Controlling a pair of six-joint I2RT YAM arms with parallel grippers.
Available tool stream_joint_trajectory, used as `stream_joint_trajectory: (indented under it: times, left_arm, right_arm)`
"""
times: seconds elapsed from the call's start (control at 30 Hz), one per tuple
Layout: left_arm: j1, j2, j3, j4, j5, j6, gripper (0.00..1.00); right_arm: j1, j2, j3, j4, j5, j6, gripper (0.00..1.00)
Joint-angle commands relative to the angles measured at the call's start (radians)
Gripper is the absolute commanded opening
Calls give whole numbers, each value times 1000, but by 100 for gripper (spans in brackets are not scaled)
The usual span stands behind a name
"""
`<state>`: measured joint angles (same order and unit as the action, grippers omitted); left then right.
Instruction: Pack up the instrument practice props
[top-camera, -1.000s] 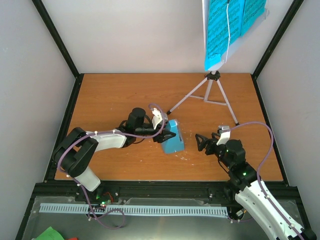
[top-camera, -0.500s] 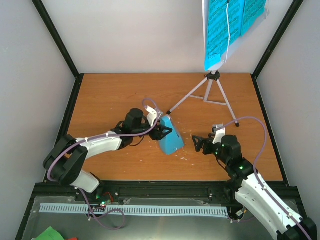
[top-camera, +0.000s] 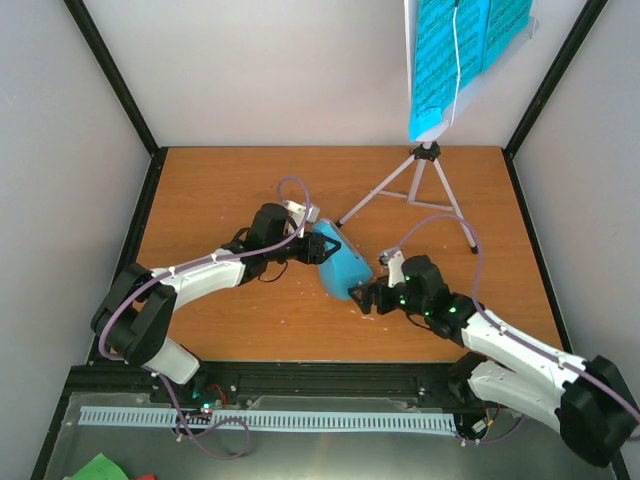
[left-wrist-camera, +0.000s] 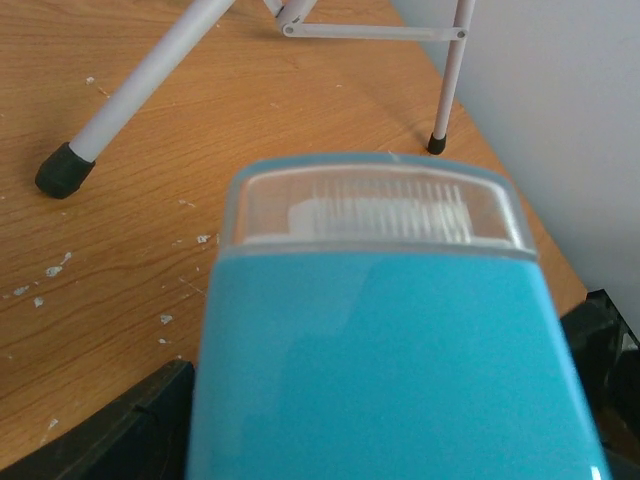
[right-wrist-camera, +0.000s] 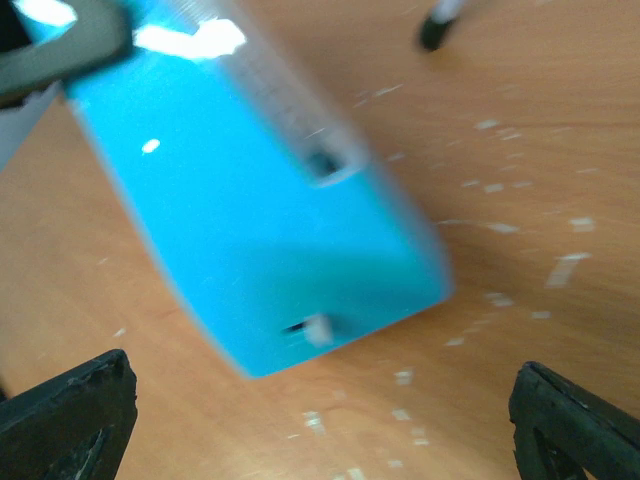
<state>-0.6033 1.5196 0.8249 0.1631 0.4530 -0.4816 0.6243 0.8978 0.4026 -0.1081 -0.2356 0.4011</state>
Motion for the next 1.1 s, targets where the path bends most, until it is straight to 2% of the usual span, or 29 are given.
stream_joint_trajectory:
  times: [0.0, 0.17, 0.63, 0.93, 1.07]
  left_arm:
    - [6, 24, 43, -64, -14, -27, 38]
    - [7, 22, 47, -81, -23, -26, 38]
    - [7, 31, 54, -88, -25, -39, 37]
    - [7, 38, 59, -91, -20, -48, 37]
    - [8, 42, 59, -91, -15, -54, 37]
  right_arm:
    - [111, 103, 82, 36, 90, 0, 97]
    - [155, 219, 127, 39, 148, -32, 94]
    - [219, 362, 167, 80, 248, -103, 93]
    - [256, 401, 185, 76, 345, -94, 79]
    - [262, 407, 185, 79, 372, -90, 67]
